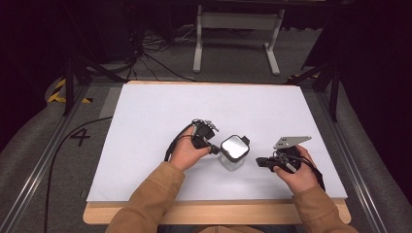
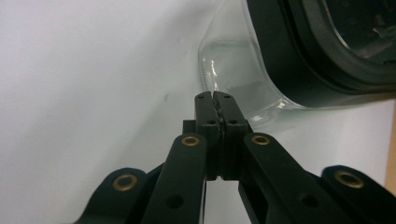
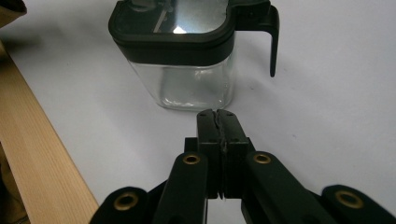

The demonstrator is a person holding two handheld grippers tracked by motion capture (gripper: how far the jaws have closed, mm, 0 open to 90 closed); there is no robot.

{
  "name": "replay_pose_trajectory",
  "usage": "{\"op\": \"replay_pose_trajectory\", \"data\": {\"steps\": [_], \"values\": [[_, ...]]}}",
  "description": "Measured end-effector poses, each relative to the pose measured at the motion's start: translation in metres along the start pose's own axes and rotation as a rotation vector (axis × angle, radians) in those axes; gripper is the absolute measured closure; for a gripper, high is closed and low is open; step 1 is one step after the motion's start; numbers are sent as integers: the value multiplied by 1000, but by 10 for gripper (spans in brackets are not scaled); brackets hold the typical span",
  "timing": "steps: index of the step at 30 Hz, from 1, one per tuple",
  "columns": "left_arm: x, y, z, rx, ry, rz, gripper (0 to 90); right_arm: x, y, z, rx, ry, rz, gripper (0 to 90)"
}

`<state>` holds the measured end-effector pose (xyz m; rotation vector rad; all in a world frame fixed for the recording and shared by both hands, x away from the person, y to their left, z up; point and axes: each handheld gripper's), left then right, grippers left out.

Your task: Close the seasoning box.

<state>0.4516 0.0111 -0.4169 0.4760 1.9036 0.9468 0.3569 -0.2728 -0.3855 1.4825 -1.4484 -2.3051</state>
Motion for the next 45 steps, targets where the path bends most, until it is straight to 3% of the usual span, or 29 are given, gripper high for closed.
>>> {"op": "replay_pose_trajectory", "data": {"steps": [8, 9, 17, 25, 40, 43, 45], "values": [[2, -1, -12, 40, -27, 65, 897, 2, 7, -5, 7, -16, -17, 900], [2, -3, -16, 51, -44, 91, 897, 3, 8, -7, 10, -18, -22, 900], [-2, -8, -28, 81, -92, 137, 897, 4, 16, -15, 22, -42, -49, 900], [-5, -15, -40, 95, -134, 148, 896, 6, 19, -18, 29, -60, -51, 900], [-8, -21, -49, 107, -160, 164, 876, 6, 20, -21, 33, -59, -55, 900], [-6, -15, -47, 104, -140, 146, 866, 6, 21, -21, 31, -60, -57, 900], [-4, -3, -44, 87, -130, 113, 861, 5, 22, -21, 33, -57, -59, 900]]}}
Point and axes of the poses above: each handheld gripper's, and its own axes: y roughly backward along the jaws, x roughly out of its underside, z roughly to its left
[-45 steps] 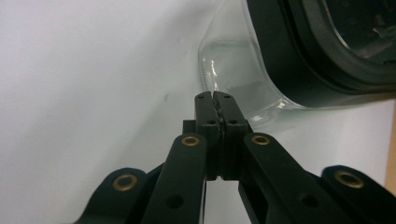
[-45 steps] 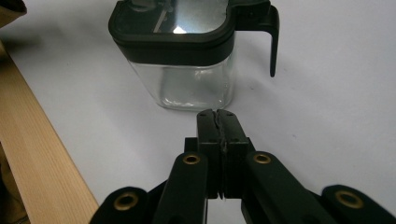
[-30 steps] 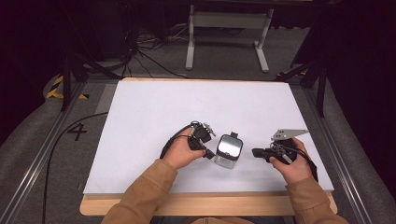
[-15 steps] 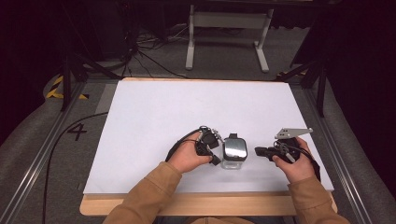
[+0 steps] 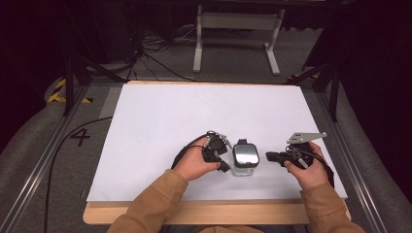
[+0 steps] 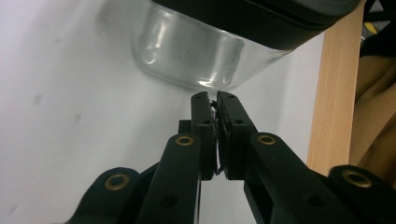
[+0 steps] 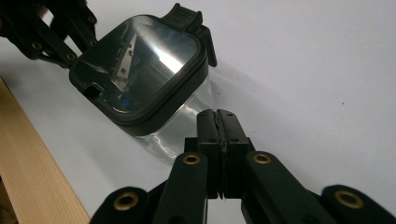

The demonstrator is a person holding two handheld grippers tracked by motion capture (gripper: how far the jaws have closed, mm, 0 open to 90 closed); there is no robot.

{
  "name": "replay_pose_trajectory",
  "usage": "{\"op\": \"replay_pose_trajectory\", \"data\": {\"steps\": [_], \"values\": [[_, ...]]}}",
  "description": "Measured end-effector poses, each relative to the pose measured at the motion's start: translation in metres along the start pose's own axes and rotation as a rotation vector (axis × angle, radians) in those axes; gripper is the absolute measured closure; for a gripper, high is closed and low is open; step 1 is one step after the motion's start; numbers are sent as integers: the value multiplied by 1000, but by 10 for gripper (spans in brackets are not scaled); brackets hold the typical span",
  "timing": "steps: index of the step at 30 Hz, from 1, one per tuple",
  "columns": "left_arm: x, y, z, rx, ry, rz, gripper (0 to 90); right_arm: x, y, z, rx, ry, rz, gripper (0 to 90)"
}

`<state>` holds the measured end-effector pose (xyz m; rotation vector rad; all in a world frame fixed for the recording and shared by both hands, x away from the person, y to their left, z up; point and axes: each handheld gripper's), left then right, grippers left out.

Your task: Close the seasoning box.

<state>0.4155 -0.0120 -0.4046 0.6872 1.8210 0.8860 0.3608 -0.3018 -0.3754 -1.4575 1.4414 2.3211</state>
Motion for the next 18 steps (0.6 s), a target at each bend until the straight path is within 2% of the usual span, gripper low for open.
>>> {"op": "replay_pose_trajectory", "data": {"steps": [3, 4, 5, 6, 7, 8, 9, 11, 16, 18], "values": [[3, 16, -2, -27, 25, -51, 842, -3, 3, -2, 3, -1, -13, 900], [3, 16, -2, -27, 25, -51, 833, -3, 3, -2, 3, -1, -13, 900], [7, 32, -5, -61, 45, -109, 812, -7, 7, -5, 8, 1, -26, 900], [7, 32, -5, -61, 45, -109, 798, -9, 8, -6, 9, -2, -33, 900], [11, 45, -7, -86, 49, -151, 785, -11, 10, -8, 13, 0, -42, 899], [11, 45, -7, -86, 49, -151, 770, -12, 12, -9, 16, 2, -49, 892], [14, 51, -8, -104, 58, -169, 770, -12, 12, -9, 16, 2, -49, 892], [22, 64, -9, -135, 85, -207, 736, -17, 15, -11, 20, 4, -66, 845], [40, 91, -3, -177, 155, -292, 677, -23, 17, -16, 18, -1, -87, 780], [48, 100, 0, -203, 174, -296, 659, -25, 17, -18, 17, -4, -90, 765]]}}
Point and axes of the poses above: each handheld gripper's, and its own axes: y roughly backward along the jaws, x roughly out of its underside, z roughly to its left
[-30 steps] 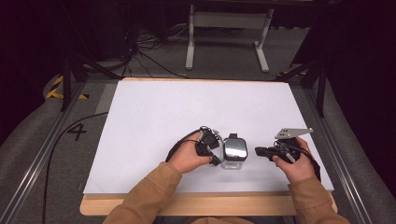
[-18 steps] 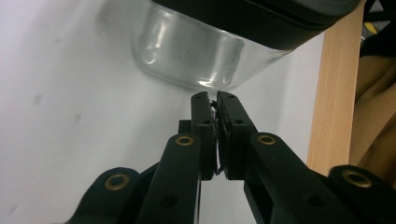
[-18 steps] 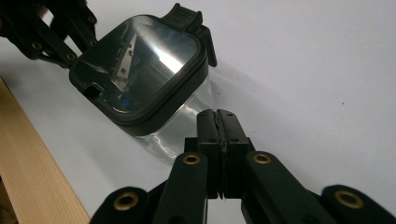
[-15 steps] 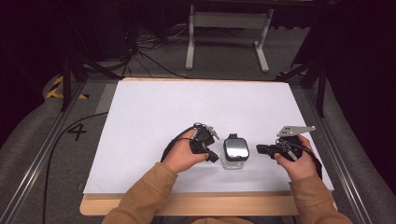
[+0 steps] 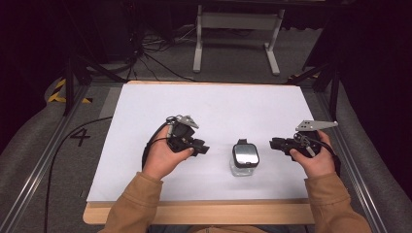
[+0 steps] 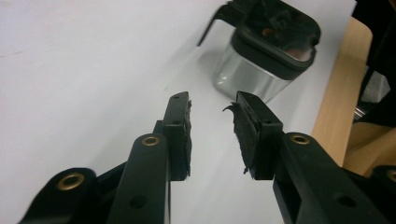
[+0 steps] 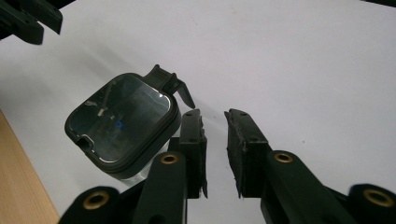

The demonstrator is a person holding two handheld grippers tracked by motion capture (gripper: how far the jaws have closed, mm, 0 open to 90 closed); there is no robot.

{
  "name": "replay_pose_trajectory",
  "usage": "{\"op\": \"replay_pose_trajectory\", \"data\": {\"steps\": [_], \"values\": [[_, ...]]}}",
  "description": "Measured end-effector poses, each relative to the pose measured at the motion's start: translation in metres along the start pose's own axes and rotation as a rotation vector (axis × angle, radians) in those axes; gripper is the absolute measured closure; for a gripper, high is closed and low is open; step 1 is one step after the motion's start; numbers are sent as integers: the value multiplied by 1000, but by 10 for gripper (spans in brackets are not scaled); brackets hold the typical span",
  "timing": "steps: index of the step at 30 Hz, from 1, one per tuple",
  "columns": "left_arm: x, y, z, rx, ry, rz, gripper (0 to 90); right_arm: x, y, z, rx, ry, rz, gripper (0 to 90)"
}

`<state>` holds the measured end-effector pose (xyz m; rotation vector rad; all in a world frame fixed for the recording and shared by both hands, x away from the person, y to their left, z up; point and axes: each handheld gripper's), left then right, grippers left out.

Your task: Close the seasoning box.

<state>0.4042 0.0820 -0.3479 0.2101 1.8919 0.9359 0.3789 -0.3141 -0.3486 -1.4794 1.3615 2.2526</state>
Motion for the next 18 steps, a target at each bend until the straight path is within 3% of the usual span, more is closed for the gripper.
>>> {"op": "replay_pose_trajectory", "data": {"steps": [7, 12, 18], "values": [[15, 19, 21, -71, 68, -42, 596, -1, 0, -11, 34, -5, 5, 707], [25, 22, 37, -94, 104, -39, 553, 4, 4, -28, 110, -4, 7, 644], [40, 18, 62, -161, 104, -49, 515, 16, 2, -52, 105, -62, 4, 564]]}}
Point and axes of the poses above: each handheld gripper's, and its own axes: y roughly backward along the jaws, x roughly out of its underside, z roughly to its left
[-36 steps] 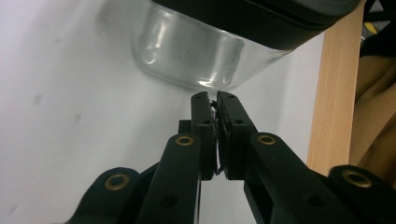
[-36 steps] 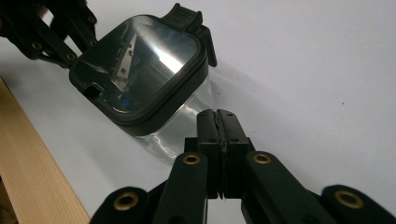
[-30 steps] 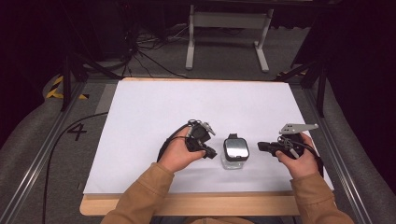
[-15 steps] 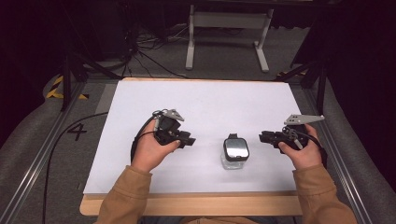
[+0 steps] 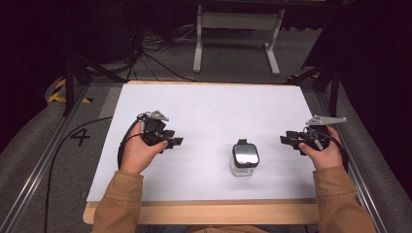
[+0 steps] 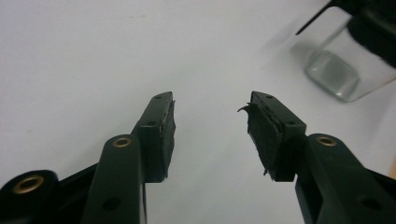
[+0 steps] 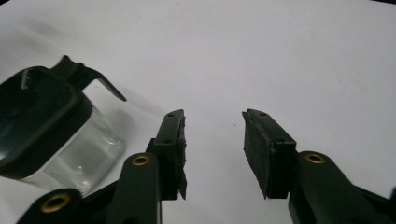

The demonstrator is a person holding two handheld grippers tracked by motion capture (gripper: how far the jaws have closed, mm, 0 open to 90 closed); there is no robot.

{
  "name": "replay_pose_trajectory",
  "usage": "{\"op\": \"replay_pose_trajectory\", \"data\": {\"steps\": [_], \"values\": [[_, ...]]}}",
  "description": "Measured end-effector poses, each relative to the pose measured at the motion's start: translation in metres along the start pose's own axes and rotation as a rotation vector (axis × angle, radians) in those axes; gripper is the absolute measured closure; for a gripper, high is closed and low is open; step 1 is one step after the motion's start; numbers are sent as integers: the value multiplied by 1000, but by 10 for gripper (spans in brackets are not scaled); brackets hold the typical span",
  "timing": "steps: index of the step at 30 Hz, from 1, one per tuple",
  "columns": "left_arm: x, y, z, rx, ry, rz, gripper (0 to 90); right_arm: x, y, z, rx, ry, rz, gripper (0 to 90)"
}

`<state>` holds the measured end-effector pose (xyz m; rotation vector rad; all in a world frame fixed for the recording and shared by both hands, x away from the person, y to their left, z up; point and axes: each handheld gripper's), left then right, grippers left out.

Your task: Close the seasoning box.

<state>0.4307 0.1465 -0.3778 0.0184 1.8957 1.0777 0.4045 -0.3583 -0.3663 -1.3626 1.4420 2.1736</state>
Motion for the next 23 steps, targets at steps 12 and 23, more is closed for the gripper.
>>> {"op": "replay_pose_trajectory", "data": {"steps": [12, 23], "values": [[23, -21, 33, -85, 38, 9, 459, 23, -23, -29, 58, 18, 42, 496], [31, -33, 40, -40, 77, 7, 430, 35, -37, -37, 95, 27, 45, 453]]}}
Point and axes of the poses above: each handheld gripper's, and its own axes: y roughly backward along the jaws, x roughly out of its underside, z roughly to its left
